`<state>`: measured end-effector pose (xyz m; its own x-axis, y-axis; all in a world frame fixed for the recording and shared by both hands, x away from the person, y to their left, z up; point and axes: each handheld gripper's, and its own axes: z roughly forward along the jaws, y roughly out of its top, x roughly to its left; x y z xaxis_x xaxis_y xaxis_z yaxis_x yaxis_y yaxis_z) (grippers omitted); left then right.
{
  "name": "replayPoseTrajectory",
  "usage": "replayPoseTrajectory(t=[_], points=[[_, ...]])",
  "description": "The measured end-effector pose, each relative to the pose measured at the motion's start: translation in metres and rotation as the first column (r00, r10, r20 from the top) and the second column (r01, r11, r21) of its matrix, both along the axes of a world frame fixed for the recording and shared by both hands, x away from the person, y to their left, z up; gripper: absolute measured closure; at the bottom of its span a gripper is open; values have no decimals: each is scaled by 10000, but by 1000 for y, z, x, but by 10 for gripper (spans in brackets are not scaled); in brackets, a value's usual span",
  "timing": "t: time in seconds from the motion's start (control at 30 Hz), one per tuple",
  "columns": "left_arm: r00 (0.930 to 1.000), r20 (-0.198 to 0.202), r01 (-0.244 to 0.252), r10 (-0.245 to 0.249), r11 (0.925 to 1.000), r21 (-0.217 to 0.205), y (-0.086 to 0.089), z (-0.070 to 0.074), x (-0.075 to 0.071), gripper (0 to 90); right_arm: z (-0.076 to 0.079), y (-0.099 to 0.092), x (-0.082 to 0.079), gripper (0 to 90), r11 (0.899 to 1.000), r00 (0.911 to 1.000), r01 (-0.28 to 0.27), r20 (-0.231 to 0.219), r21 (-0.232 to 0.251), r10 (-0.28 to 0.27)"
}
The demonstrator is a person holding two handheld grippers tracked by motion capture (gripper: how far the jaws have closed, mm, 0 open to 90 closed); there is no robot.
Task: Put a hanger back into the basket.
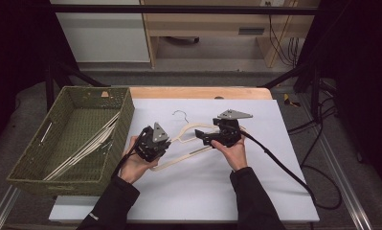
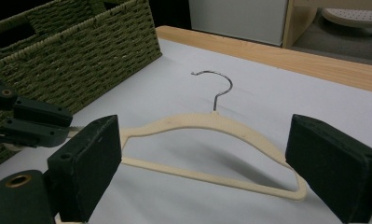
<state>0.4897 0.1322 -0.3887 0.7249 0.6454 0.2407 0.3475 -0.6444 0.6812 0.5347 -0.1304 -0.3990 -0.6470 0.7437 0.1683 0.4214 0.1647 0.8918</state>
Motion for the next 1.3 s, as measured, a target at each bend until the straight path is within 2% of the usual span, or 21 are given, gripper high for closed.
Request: replayPoseTrajectory(t=[0.07,0.1,0.17,0.27,0.3,0.37,0.4,0.53,0.6,0.73,0.8,0.93,0.97,1.0,1.03,1.13,1.2,1.23,1.3], points=[[9999,109,-88,90,9998,-162,-2,0,-2,799,-1,1,2,110,10000,10000,34,-75,0,-34],[9999,107,-18,18,10000,-12,-1,1,-2,799,-1,2,4,113,10000,9999,48,-92,20,-47],[9999,151,-66,68,9998,-163,-3,2,-4,798,-2,5,9,124,10000,9999,40,-156,4,-40],[9996,275,34,-33,10000,-50,-2,4,-7,799,-3,9,14,133,10000,9998,24,-180,-22,-25],[9995,304,-19,25,9998,-205,-2,4,-8,799,-3,13,19,140,10000,9997,56,-227,-45,-57],[9995,307,58,-56,10000,-54,-2,5,-8,798,-3,18,23,148,10000,9996,35,-283,-72,-37],[9994,341,-6,13,9998,-205,-2,4,-9,798,-3,24,30,156,9996,9995,48,-325,-290,-57],[9993,383,15,-6,9997,-241,-2,3,-10,798,-3,35,40,168,9982,9991,116,-395,-594,-139],[9992,369,125,-125,9999,3,0,3,-10,798,-3,37,43,172,9978,9990,115,-433,-647,-143],[9994,331,81,-77,9999,-101,0,1,-10,799,-4,44,55,198,9971,9972,315,-653,-686,-360],[9993,364,44,-38,9998,-173,0,1,-10,798,-5,45,61,214,9969,9974,331,-610,-717,-375],[9991,411,68,-59,9998,-204,-1,2,-11,798,-8,48,69,259,9960,9954,464,-803,-766,-526],[9991,428,-7,22,9993,-369,-2,1,-12,798,-9,48,70,279,9955,9951,486,-819,-811,-553],[9990,436,5,10,9994,-359,-2,1,-12,798,-9,48,72,293,9950,9946,509,-860,-858,-583],[9990,437,96,-89,9998,-155,-2,2,-13,798,-10,48,73,303,9945,9943,503,-887,-914,-584],[9988,466,123,-119,9999,-101,-2,2,-14,798,-13,49,76,355,9932,9936,463,-978,-1065,-568],[9986,532,8,13,9992,-401,-5,1,-16,798,-14,49,78,395,9926,9933,469,-1000,-1120,-582],[9986,489,185,-184,9998,-24,-3,2,-16,798,-14,49,78,416,9921,9936,491,-951,-1154,-603],[9985,521,154,-148,9998,-124,-4,2,-17,798,-14,50,80,447,9932,9923,529,-1065,-1040,-640]])
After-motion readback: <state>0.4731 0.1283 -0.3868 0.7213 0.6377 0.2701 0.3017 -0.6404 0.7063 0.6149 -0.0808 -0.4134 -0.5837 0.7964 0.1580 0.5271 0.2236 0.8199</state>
